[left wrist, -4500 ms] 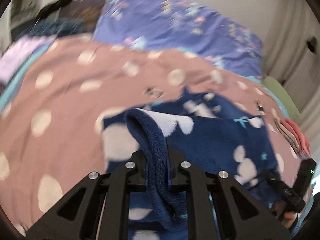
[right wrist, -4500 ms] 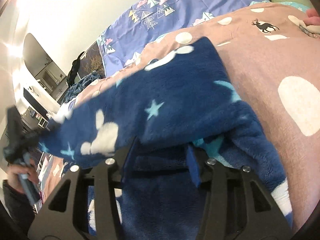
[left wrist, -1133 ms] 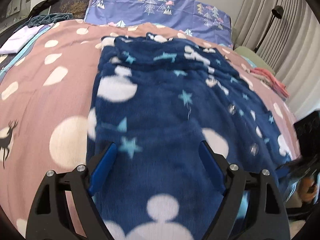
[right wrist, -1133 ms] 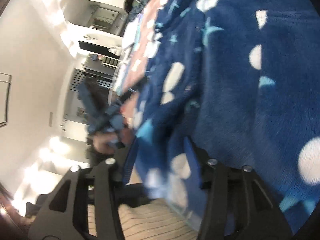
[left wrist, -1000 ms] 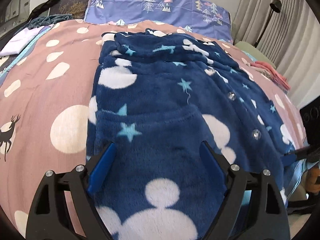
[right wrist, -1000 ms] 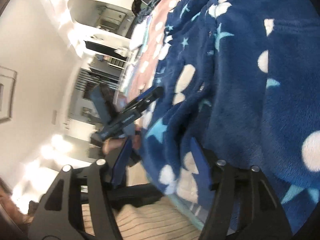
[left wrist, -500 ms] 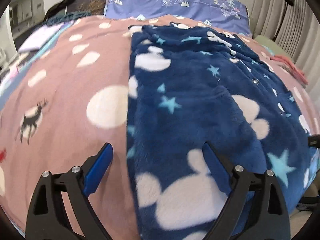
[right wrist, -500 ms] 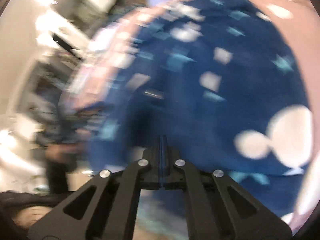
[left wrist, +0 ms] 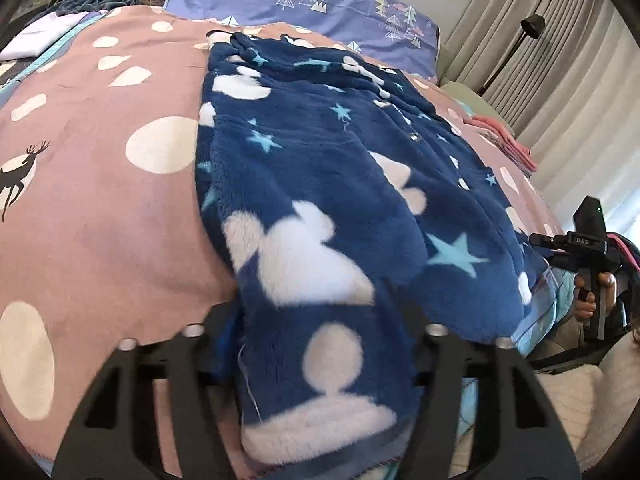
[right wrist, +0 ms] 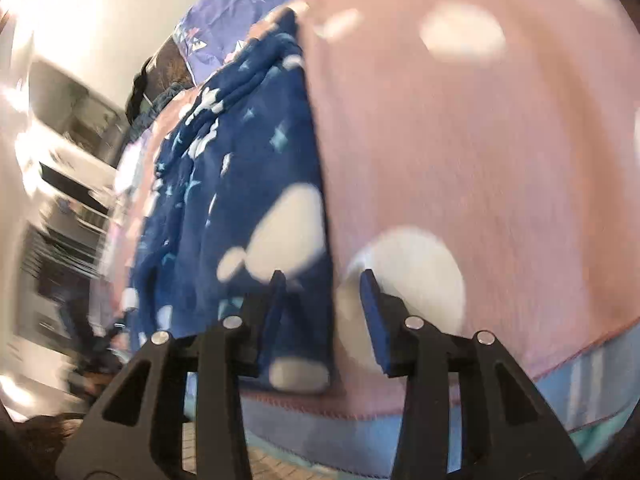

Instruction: Fold small clothes

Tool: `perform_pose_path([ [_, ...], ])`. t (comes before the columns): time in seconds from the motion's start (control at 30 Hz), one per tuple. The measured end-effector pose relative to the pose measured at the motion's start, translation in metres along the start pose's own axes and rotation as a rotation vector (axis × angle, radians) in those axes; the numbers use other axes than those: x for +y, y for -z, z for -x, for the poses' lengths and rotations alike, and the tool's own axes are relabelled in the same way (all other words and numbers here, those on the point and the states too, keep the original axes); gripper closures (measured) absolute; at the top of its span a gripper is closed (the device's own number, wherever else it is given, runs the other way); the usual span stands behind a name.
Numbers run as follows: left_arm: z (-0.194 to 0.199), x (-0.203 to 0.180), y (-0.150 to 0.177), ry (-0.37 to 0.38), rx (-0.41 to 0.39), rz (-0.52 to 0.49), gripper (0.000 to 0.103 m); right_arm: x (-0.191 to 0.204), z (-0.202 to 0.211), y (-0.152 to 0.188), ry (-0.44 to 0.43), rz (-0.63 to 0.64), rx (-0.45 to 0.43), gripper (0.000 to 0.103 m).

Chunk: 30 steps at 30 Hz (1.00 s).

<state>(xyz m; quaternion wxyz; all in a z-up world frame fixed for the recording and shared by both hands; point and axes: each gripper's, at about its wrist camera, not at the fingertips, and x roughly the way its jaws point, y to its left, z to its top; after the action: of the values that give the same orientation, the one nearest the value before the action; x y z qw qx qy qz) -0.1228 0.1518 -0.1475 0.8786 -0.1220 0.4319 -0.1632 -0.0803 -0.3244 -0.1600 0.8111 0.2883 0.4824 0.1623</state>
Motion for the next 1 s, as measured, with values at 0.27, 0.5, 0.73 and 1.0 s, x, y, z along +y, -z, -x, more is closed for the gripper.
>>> perform_pose_path([
  [0.27, -0.009, 0.002, -0.003, 0.096, 0.019, 0.086, 0.039, 0.001, -0.017, -0.004, -0.242, -0.029, 0.113, 0.051],
  [0.5, -0.026, -0.025, -0.015, 0.035, 0.044, -0.033, 0.018, 0.031, -0.039, -0.013, -0.231, 0.035, 0.146, 0.046],
  [0.73, 0.004, 0.003, -0.006, 0.069, 0.027, 0.07, 0.021, 0.024, -0.029, 0.005, -0.272, 0.026, 0.171, 0.048],
  [1.0, -0.023, 0.018, -0.034, 0.043, 0.008, 0.076, 0.016, 0.035, -0.049, -0.016, -0.31, 0.005, 0.155, 0.046],
])
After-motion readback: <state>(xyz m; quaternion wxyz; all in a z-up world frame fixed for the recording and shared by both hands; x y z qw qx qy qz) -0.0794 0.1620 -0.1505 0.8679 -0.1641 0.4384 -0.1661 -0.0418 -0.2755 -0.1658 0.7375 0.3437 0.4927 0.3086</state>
